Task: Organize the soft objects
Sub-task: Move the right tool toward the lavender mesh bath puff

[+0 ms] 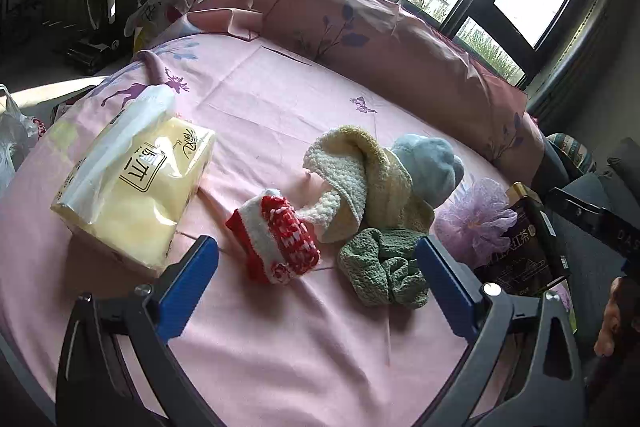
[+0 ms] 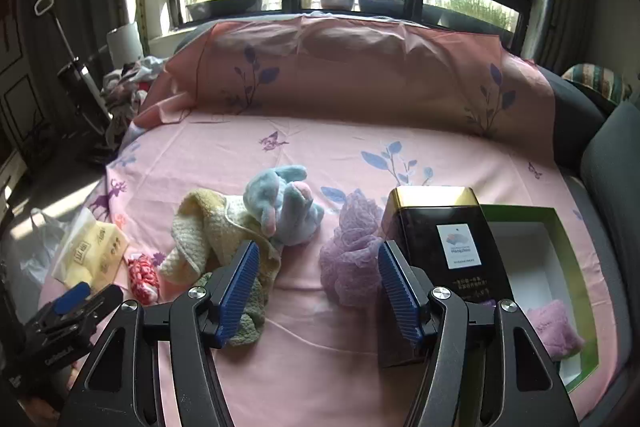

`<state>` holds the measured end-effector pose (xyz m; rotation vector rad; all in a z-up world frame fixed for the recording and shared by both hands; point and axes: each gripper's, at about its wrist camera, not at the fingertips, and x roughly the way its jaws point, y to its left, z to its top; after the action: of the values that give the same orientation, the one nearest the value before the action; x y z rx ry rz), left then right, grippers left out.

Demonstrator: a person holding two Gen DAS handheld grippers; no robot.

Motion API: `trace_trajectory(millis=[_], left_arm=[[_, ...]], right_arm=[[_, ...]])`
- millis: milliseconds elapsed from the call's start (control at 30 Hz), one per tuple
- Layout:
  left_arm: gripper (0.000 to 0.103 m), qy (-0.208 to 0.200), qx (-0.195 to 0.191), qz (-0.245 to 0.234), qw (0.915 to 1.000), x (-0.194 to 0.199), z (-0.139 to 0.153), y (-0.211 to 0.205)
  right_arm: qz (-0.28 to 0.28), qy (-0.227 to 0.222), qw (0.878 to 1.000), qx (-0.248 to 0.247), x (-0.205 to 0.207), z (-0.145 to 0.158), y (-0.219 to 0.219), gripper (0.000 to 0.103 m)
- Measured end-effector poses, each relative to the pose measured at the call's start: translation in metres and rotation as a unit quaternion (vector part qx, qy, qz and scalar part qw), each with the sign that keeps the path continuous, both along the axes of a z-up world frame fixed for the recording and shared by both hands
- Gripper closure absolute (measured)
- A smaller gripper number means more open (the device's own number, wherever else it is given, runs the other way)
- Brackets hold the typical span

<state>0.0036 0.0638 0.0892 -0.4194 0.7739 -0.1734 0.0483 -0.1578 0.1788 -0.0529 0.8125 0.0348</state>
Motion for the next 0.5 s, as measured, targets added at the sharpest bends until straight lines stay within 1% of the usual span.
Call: trace_trajectory(millis=[67,100,133,200,233,267,333,367,400,433,467,500], left_arm=[[0.004,0.0,-0.007,-0.003,1.0,0.001,0.001,0.001],[0.004,0.0,-0.006,-0.003,1.0,0.002,0.002,0.002],[0.004,0.001,-0.007,-0.002,1.0,0.002,0.002,0.003],[0.004,0.002,-0.016,0.001,0.9999,0.003,0.002,0.008],[0.004,0.002,-0.023,0.003,0.9997,0.003,0.002,0.012],[0.004,0.003,-0.031,0.006,0.9995,0.004,0.002,0.015],[0.004,0.007,-0.043,0.003,0.9991,0.004,0.001,0.02],[0.004,0.009,-0.05,0.0,0.9987,0.005,0.001,0.023],[0.004,0.01,-0.06,0.001,0.9982,0.006,0.0,0.026],[0.004,0.012,-0.068,0.003,0.9976,0.007,0.0,0.028],[0.004,0.012,-0.074,0.005,0.9971,0.007,0.0,0.031],[0.004,0.012,-0.079,0.004,0.9968,0.008,0.001,0.032]], right_arm=[[-0.003,0.036,0.997,-0.074,0.028,-0.013,0.016,0.04],[-0.007,0.049,0.993,-0.106,0.038,-0.019,0.02,0.042],[-0.009,0.057,0.99,-0.132,0.047,-0.024,0.024,0.046],[-0.008,0.072,0.984,-0.163,0.063,-0.034,0.028,0.047],[-0.015,0.083,0.982,-0.17,0.07,-0.04,0.028,0.049],[-0.021,0.096,0.98,-0.173,0.078,-0.046,0.028,0.056],[-0.02,0.113,0.976,-0.186,0.088,-0.056,0.032,0.062],[-0.015,0.105,0.974,-0.201,0.089,-0.061,0.035,0.062],[-0.007,0.095,0.969,-0.227,0.09,-0.064,0.041,0.062],[-0.008,0.093,0.962,-0.258,0.091,-0.069,0.045,0.063],[-0.015,0.097,0.955,-0.278,0.093,-0.072,0.048,0.067],[-0.018,0.102,0.953,-0.283,0.095,-0.075,0.048,0.072]])
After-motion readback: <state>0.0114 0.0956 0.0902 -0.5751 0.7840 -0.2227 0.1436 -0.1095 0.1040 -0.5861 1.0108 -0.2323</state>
